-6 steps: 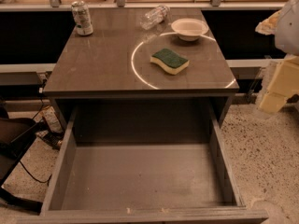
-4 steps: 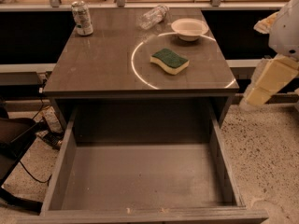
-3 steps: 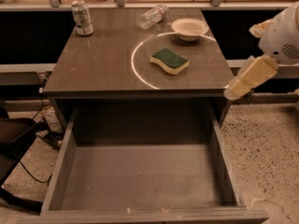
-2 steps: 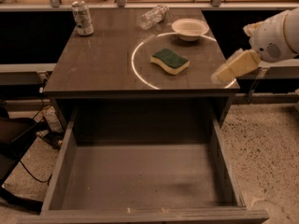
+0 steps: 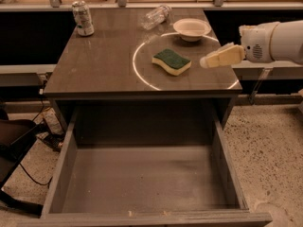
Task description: Move sponge near 7up can
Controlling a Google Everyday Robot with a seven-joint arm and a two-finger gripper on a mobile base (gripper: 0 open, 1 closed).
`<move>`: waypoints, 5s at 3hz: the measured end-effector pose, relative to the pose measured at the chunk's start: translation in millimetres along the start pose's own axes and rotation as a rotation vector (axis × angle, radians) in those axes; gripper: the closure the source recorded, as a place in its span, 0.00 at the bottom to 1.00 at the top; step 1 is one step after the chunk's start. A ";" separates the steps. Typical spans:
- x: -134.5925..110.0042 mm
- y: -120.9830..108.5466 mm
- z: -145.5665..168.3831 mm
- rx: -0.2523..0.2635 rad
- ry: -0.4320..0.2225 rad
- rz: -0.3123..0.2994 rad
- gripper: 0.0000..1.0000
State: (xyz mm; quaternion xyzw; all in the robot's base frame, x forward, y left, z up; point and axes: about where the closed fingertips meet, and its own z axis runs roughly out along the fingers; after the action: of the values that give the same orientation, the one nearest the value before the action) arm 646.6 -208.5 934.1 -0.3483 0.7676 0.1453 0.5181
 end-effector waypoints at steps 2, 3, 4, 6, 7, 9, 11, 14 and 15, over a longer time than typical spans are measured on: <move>-1.2 1.3 3.7 -0.003 -0.006 0.003 0.00; 9.4 16.8 23.6 -0.010 -0.007 0.020 0.00; 22.0 31.3 49.3 -0.036 -0.010 0.047 0.00; 30.4 44.2 104.7 -0.110 -0.056 0.089 0.00; 26.1 44.3 127.3 -0.141 -0.076 0.096 0.00; 35.5 54.8 150.9 -0.170 -0.094 0.140 0.18; 34.5 58.3 154.1 -0.178 -0.094 0.139 0.64; 33.4 58.3 153.8 -0.178 -0.094 0.139 1.00; 2.9 47.4 160.5 -0.149 -0.066 0.123 1.00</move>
Offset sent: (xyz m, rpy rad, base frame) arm -0.0117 0.0358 -0.0258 0.0108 0.0135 -0.0042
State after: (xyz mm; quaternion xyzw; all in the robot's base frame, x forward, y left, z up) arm 724.9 -82.0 857.5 -0.3333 0.7571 0.2447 0.5058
